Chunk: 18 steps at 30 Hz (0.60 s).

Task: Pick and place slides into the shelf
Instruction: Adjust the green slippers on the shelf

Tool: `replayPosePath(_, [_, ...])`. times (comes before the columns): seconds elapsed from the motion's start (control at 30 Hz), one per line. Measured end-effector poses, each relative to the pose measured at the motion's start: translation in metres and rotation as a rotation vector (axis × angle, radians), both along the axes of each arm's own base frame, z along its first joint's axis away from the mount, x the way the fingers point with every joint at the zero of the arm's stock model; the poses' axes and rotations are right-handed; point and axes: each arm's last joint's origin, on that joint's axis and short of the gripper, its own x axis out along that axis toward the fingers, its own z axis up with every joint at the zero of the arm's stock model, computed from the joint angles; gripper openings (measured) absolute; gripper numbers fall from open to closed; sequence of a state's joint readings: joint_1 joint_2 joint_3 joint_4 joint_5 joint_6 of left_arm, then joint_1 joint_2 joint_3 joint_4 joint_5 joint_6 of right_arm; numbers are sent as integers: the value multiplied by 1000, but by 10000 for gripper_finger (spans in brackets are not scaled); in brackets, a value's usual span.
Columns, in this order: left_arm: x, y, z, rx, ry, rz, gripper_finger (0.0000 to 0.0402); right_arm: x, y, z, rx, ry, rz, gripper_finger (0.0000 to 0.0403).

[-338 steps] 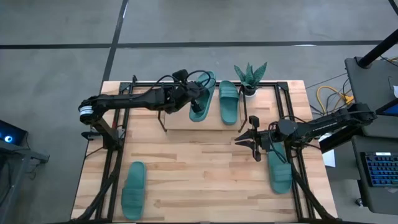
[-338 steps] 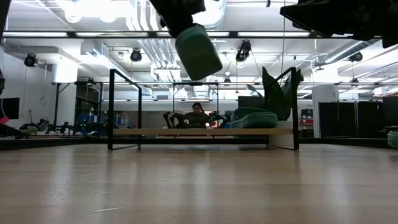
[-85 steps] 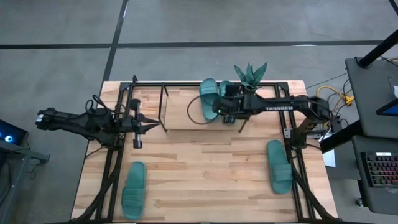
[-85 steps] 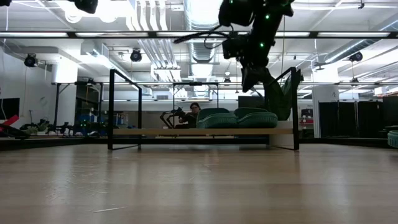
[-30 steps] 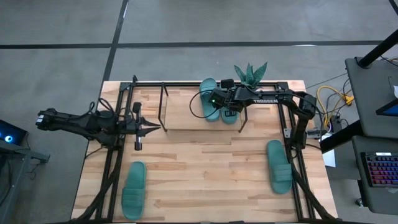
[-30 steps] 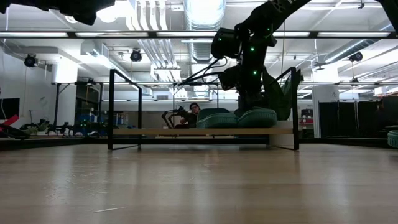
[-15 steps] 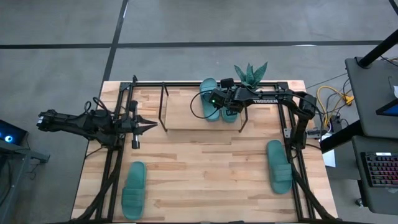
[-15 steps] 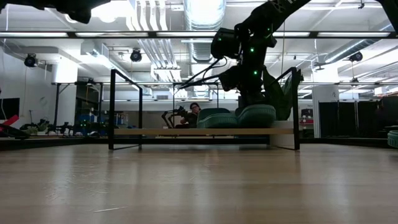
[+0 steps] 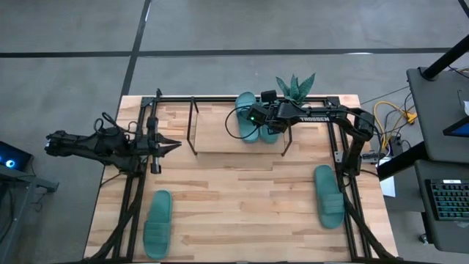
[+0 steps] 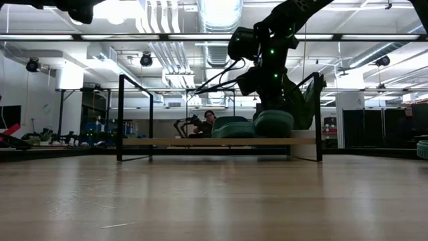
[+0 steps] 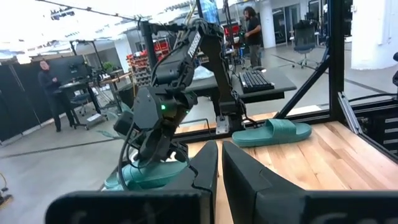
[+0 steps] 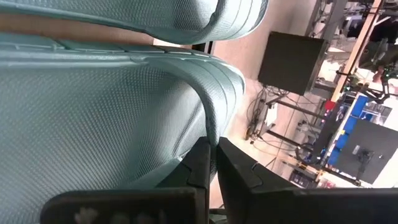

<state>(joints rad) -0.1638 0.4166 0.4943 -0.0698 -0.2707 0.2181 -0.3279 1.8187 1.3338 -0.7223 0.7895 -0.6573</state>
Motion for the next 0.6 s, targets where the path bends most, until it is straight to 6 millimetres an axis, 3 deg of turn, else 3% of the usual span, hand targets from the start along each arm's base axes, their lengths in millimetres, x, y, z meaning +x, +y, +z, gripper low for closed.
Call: replayPosePath(0.6, [0, 0, -3, -1, 7, 0, 8, -1, 0, -1, -14, 26, 10, 13])
